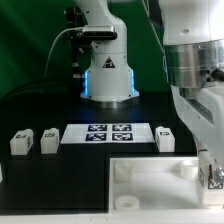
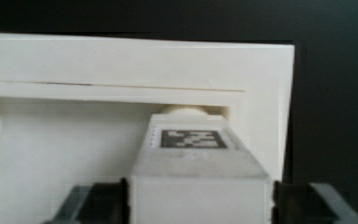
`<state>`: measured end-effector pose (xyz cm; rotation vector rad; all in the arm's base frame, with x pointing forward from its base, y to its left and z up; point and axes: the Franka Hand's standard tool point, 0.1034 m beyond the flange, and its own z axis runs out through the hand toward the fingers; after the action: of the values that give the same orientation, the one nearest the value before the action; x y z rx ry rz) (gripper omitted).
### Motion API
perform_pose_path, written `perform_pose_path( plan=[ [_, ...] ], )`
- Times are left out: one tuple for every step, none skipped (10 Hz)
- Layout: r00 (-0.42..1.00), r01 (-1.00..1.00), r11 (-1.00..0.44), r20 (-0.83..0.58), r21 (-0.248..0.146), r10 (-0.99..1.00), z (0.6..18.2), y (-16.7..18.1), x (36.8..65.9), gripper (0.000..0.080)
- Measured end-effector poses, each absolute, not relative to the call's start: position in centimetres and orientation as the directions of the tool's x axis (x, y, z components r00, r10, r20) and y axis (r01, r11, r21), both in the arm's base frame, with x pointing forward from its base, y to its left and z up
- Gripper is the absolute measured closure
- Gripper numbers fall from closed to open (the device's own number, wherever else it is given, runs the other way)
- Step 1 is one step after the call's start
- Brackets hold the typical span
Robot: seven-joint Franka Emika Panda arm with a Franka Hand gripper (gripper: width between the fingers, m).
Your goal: Assemble one leg
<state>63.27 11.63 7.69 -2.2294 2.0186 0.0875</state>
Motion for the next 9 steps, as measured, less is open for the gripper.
perform_pose_path(
  plan=[
    [0.255,-0.966,-0.247,-0.113,-0.074,-0.96,7.7,12.1,63.2,0.0287],
    [0.421,-0.906,-0.415,-0.103,-0.081,-0.901,7.7,12.8,63.0,0.0174],
    [0.679,-0.734,-0.674,-0.078,-0.086,-0.73,7.6,13.1,62.6,0.0157],
    [0.711,-0.703,-0.705,-0.075,-0.092,-0.699,7.6,13.0,62.6,0.0157],
    [0.801,-0.599,-0.795,-0.058,-0.096,-0.596,7.6,12.8,62.6,0.0151],
    [0.888,-0.46,-0.883,-0.037,-0.096,-0.459,7.5,12.5,62.6,0.0151],
    [0.972,-0.237,-0.968,-0.01,-0.084,-0.237,7.4,11.8,62.7,0.015],
    [1.0,-0.022,-0.998,0.012,-0.055,-0.023,7.5,11.5,62.8,0.015],
    [0.999,0.048,-0.998,0.016,-0.049,0.047,7.5,11.5,62.8,0.015]
  ],
)
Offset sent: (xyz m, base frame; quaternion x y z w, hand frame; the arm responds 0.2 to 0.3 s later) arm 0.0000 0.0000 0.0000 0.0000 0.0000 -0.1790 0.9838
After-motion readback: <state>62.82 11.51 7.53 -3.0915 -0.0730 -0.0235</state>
